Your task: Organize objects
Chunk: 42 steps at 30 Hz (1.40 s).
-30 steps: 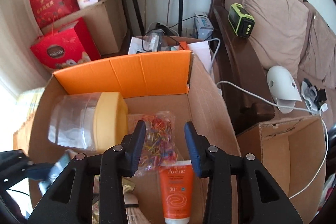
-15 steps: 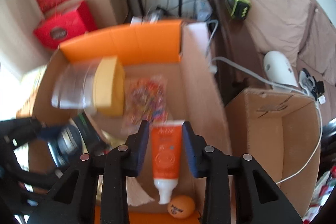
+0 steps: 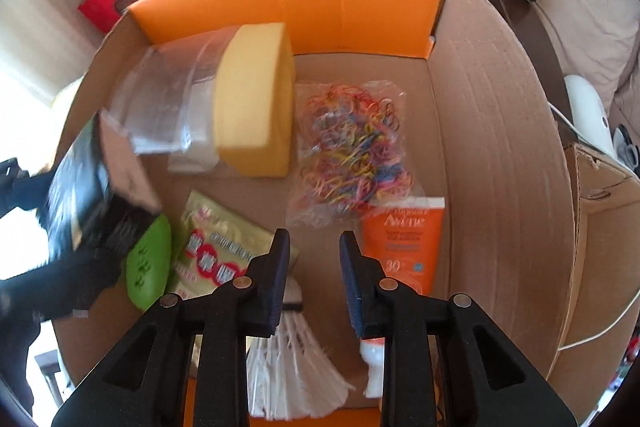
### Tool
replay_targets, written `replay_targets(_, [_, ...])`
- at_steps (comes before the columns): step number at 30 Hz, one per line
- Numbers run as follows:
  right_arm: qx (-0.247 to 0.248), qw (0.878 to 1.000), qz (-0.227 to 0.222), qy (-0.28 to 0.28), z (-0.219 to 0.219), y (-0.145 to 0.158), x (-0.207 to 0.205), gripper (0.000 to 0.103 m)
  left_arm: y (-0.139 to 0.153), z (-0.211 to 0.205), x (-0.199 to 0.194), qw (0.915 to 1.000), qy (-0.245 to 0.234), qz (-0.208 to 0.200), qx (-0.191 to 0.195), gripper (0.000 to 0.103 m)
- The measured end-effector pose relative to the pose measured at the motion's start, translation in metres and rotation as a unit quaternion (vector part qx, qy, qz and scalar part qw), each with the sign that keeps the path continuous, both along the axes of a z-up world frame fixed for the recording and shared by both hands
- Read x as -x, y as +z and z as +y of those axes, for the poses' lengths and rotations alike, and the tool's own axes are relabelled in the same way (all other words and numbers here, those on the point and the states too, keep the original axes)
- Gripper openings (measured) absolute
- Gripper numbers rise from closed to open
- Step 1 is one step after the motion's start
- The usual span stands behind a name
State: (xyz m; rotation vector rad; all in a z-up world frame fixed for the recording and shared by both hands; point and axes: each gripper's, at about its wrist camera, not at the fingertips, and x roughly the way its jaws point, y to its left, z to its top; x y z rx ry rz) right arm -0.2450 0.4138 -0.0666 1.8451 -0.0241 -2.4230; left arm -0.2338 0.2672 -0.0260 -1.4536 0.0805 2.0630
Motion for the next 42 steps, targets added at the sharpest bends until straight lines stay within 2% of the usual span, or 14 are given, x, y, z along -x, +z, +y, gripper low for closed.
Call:
replay_targets(8, [-0.014,0.998,0.038,-0.042,0.013,0.007,0.018,0.026,-0.009,0.016,0.002,0.9998,-0.014,-0.011,0.0,0.049])
replay_targets(12, [0.021,0.997,0.049,-0.055,0.025,0.014,0.01,0.028,-0.015,0.03,0.002,0.9995,-0.027,-0.013,0.008,0.049])
replay_targets(20, [0.02,0.994,0.085,-0.062,0.036,0.043,-0.017,0.038,-0.018,0.031,0.002,0.9995,-0.024,-0.019,-0.003,0.05])
replay_targets(23, [0.02,0.994,0.092,-0.055,0.034,0.046,-0.022,0.041,-0.011,0.021,-0.003,0.9997,-0.018,-0.013,-0.01,0.057])
replay_targets(25, [0.018,0.994,0.098,-0.053,0.03,0.047,-0.028,0.044,-0.004,0.013,-0.008,0.9999,-0.01,-0.001,-0.013,0.07])
replay_targets(30, [0.025,0.993,0.109,-0.046,0.021,0.05,-0.037,0.054,0.016,-0.016,-0.017,0.9992,0.011,0.026,-0.028,0.086])
replay_targets(33, [0.02,0.992,0.117,-0.038,0.011,0.054,-0.043,0.06,0.025,-0.034,-0.022,0.9986,0.023,0.042,-0.021,0.088])
replay_targets(34, [0.016,0.992,0.119,-0.035,0.007,0.055,-0.044,0.063,0.027,-0.04,-0.024,0.9984,0.028,0.045,-0.018,0.094])
replay_targets(36, [0.009,0.992,0.124,-0.029,0.001,0.058,-0.047,0.074,0.03,-0.053,-0.026,0.9977,0.039,0.051,-0.019,0.098])
replay_targets(38, [0.009,0.991,0.13,-0.027,-0.006,0.062,-0.05,0.08,0.031,-0.064,-0.028,0.9974,0.048,0.049,-0.019,0.098])
replay_targets(42, [0.015,0.99,0.136,-0.021,-0.017,0.067,-0.056,0.087,0.03,-0.087,-0.032,0.9969,0.061,0.047,-0.017,0.102])
